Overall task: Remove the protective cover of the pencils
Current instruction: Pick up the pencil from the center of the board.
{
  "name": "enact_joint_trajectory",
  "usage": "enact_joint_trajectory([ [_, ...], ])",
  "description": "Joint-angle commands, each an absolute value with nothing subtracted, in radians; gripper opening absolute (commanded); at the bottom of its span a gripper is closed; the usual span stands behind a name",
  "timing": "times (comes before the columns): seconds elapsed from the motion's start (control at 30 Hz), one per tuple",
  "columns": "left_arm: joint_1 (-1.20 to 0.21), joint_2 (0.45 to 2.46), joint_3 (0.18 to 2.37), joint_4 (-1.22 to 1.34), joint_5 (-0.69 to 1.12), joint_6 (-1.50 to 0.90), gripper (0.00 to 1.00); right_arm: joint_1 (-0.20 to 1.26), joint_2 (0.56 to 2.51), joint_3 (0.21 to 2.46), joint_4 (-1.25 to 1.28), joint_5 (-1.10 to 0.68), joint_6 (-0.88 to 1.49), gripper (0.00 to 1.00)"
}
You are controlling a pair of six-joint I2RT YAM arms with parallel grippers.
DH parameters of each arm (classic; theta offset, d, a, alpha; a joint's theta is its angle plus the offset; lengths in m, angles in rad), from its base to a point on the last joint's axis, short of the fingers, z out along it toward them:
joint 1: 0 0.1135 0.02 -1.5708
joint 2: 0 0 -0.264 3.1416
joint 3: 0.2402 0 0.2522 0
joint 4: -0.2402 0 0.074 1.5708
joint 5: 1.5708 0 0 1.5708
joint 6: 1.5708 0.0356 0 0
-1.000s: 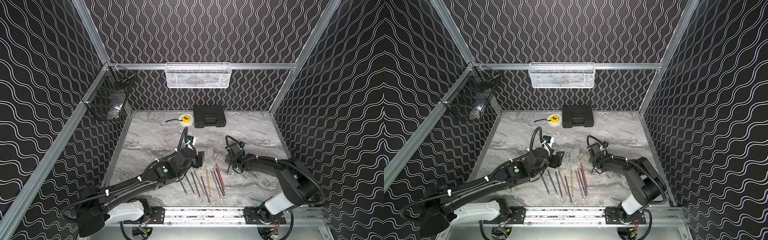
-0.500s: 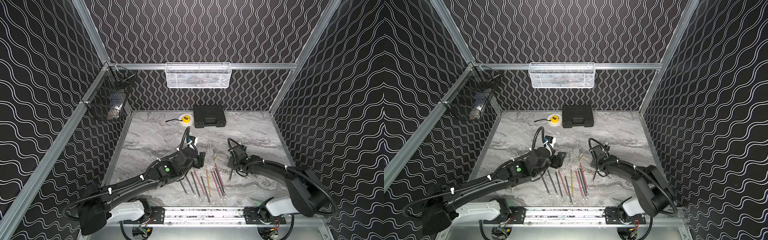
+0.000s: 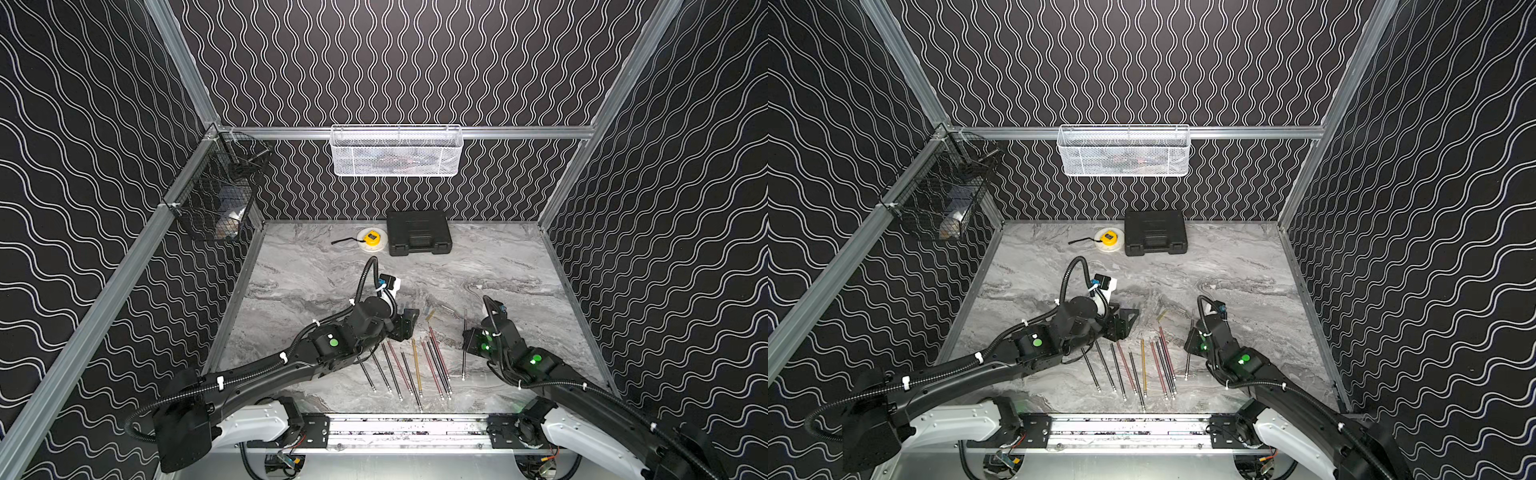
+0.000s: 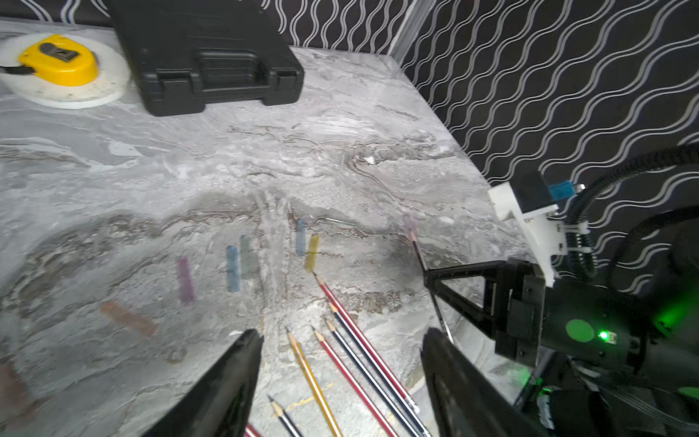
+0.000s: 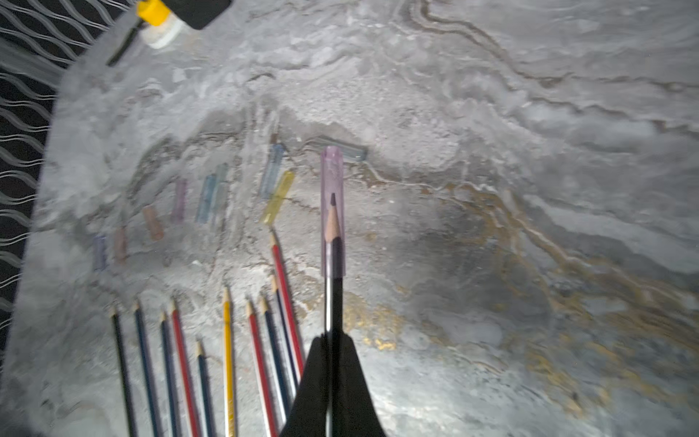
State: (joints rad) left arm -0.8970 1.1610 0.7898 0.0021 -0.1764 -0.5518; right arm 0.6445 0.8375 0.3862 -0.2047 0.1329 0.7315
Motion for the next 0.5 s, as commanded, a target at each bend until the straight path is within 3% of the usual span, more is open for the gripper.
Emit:
enact_joint_trajectory([
  [0.0, -0.896, 1.170, 0.782, 0.101, -0.085, -0.541, 0.71, 0.664, 0.790, 0.354, -0.023, -0.018, 0.664, 0.00],
  [0.17, -0.896, 1.202, 0.773, 0.149, -0.020, -0.549, 0.71, 0.717, 0.762, 0.297, 0.131, -0.106, 0.638, 0.00],
  [0.47, -0.896, 1.308, 0.819, 0.130, 0.006, -0.567, 0.71, 0.813, 0.751, 0.307, 0.180, -0.097, 0.626, 0.00],
])
